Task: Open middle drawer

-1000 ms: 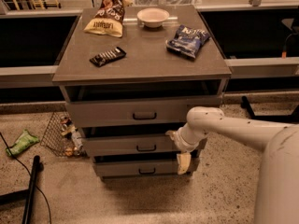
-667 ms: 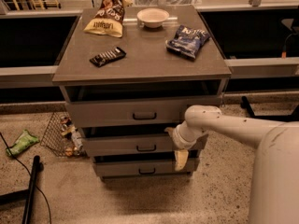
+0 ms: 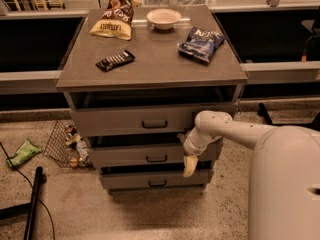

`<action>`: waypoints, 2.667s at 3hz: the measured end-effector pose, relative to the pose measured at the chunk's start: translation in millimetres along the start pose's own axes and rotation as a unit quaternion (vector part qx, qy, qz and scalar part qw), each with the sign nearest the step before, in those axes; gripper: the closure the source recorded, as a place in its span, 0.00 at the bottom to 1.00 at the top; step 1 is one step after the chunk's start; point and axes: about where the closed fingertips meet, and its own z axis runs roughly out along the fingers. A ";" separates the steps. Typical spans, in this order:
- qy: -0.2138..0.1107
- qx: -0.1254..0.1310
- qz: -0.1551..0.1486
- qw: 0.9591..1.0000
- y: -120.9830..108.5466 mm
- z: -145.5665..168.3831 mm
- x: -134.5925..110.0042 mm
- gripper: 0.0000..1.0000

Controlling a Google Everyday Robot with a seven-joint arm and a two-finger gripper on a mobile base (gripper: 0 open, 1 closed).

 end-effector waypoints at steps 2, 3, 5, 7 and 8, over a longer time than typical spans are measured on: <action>-0.005 -0.016 0.057 0.998 -9.1 40.2 8.1 0.25; -0.005 -0.016 0.057 0.998 -10.1 35.7 6.3 0.49; -0.004 -0.019 0.049 0.999 0.6 25.7 0.9 0.95; -0.004 -0.019 0.049 0.999 0.6 25.8 0.9 0.68; -0.004 -0.019 0.049 0.999 0.6 25.8 0.9 0.45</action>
Offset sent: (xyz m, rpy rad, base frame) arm 0.0174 0.0097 -0.0544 0.0250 0.1092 -0.1292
